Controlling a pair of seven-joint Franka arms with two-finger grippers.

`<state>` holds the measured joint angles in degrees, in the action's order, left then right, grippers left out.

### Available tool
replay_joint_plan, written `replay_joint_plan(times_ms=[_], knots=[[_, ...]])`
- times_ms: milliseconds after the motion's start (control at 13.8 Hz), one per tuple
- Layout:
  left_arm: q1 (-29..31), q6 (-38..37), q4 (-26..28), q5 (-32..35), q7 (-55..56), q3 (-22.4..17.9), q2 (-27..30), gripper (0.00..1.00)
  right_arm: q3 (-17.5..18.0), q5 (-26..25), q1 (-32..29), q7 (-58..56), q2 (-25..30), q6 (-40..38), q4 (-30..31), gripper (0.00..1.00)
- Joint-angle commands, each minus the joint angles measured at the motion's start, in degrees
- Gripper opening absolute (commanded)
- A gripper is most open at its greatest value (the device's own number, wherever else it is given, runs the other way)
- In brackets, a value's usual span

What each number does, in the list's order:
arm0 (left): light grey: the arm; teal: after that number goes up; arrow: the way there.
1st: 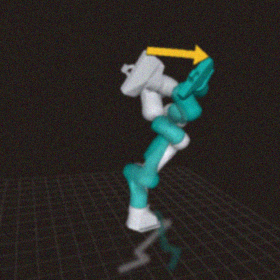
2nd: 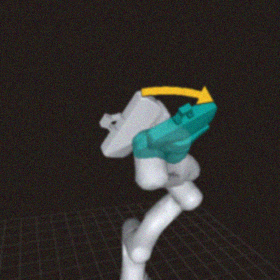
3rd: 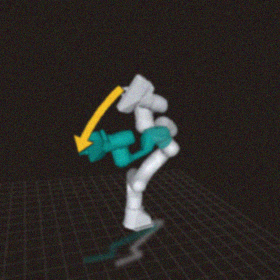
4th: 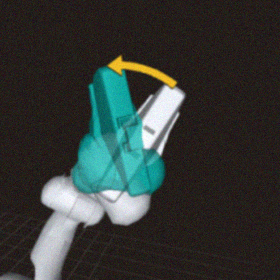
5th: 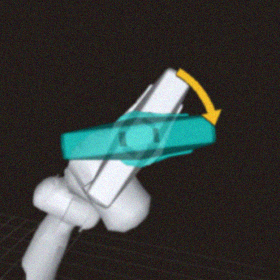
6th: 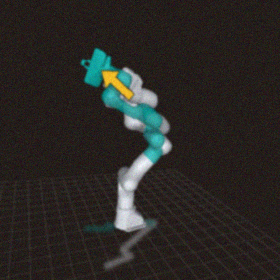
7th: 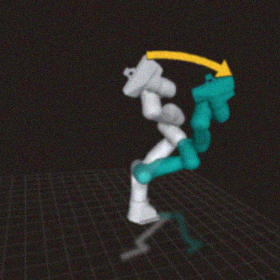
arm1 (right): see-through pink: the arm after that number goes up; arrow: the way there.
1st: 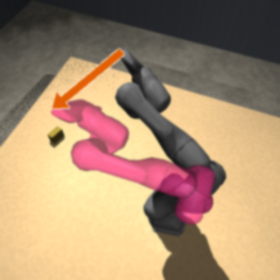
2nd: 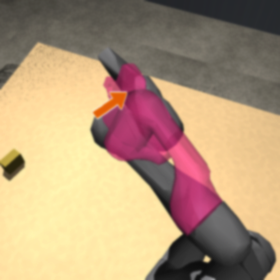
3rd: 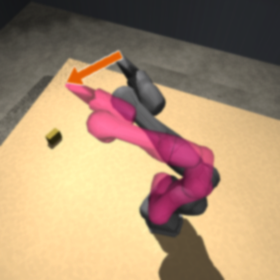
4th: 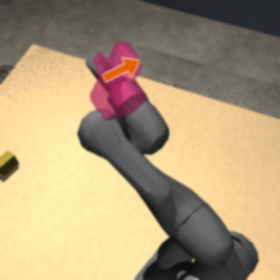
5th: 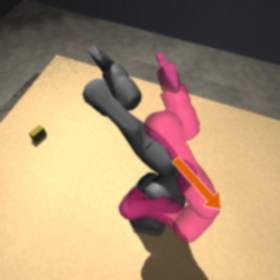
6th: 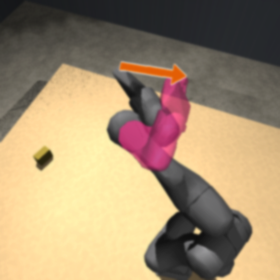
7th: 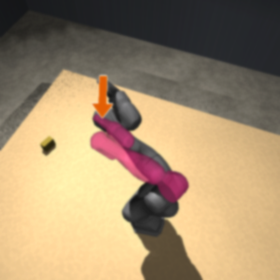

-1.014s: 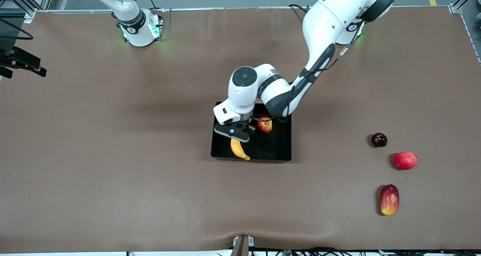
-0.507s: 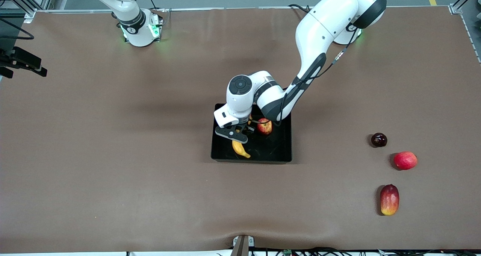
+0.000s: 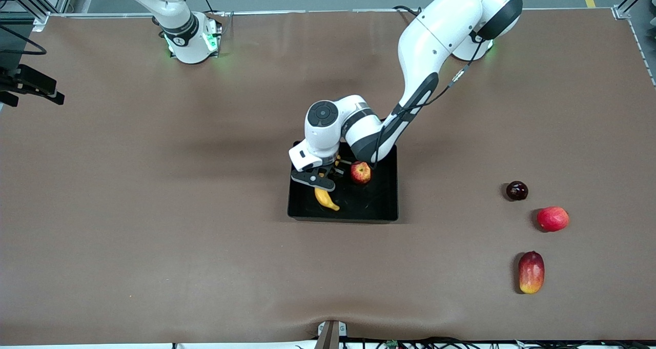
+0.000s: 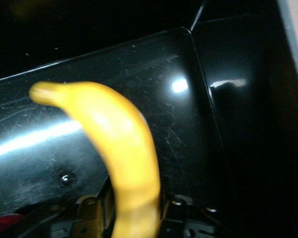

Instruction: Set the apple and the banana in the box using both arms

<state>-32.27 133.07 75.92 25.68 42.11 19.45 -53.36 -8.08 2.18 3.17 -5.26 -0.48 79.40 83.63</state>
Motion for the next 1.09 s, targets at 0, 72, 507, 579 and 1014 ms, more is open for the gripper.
replay_joint_plan(times_ms=[0, 72, 507, 579, 1014], knots=[[0.19, -5.33, -1.04, 0.78, 1.67, -0.38, 3.07, 1.0, -1.33, 0.19, 1.49, -0.46, 1.63, 0.05, 1.53, 1.0], [0.62, -8.67, -1.12, 0.6, 1.49, -0.38, 5.27, 1.0, -1.33, 0.19, 1.4, -0.46, 1.63, 0.05, 1.62, 1.0], [11.24, -19.85, -1.04, -4.31, -3.67, 0.94, 18.98, 1.0, -1.33, 0.19, 1.49, -0.46, 2.06, 0.05, 2.06, 1.0], [13.7, -22.13, -0.86, -5.8, -6.22, 0.85, 21.35, 1.0, -1.33, 0.19, 1.49, -0.46, 2.06, 0.05, 2.06, 1.0], [24.44, -32.51, -0.77, -6.6, -9.85, 0.94, 29.36, 1.0, -1.33, 0.19, 1.4, -0.46, 2.06, 0.05, 2.24, 1.0]])
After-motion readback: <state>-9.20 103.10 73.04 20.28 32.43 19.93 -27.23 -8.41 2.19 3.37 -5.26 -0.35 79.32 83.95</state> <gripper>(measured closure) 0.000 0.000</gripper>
